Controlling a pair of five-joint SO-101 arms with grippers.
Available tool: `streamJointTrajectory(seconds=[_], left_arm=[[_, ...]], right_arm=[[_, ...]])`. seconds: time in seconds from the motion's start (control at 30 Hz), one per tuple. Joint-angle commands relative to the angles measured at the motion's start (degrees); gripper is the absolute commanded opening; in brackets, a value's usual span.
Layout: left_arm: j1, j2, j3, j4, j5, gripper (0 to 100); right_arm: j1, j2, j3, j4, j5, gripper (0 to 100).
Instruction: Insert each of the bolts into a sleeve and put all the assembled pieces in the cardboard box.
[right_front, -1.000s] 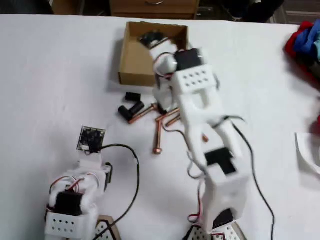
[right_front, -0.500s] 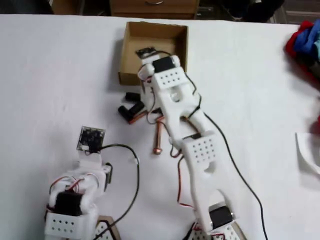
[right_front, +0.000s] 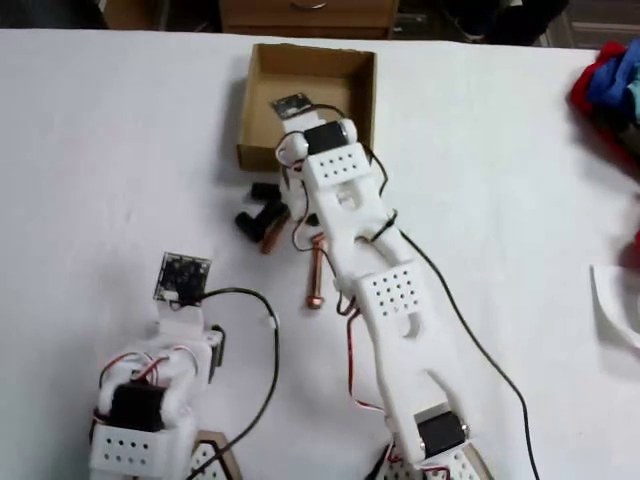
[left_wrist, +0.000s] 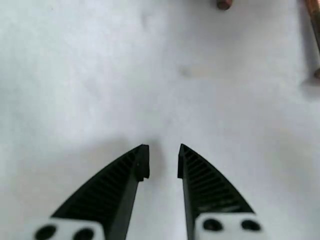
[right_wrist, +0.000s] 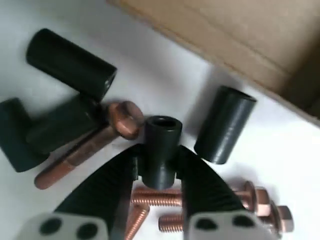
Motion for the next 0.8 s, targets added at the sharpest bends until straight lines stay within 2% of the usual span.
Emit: streamJointTrajectory(seconds=[0.0, 0.13, 0.57, 0.63, 0.73, 0.77], left_arm=[[0.53, -1.32, 1.1, 0.26, -0.44, 12], [0.53, -1.32, 1.1, 0.26, -0.44, 12], [0.53, -1.32, 1.1, 0.26, -0.44, 12], [0.53, -1.32, 1.1, 0.26, -0.44, 12], [0.53, -1.32, 1.1, 0.26, -0.44, 12], [0.53, -1.32, 1.1, 0.26, -0.44, 12]], right_arm=[[-0.13, -0.13, -2.2, 0.48, 0.35, 15.9], [-0.13, 0.04, -2.2, 0.48, 0.35, 23.1], [-0.4, 1.01, -2.11, -2.51, 0.44, 21.7], [-0.48, 1.54, -2.11, -2.51, 0.44, 17.9], [-0.13, 2.51, -2.2, -2.42, 0.44, 0.3], [-0.13, 2.77, -2.2, -2.15, 0.44, 2.3]])
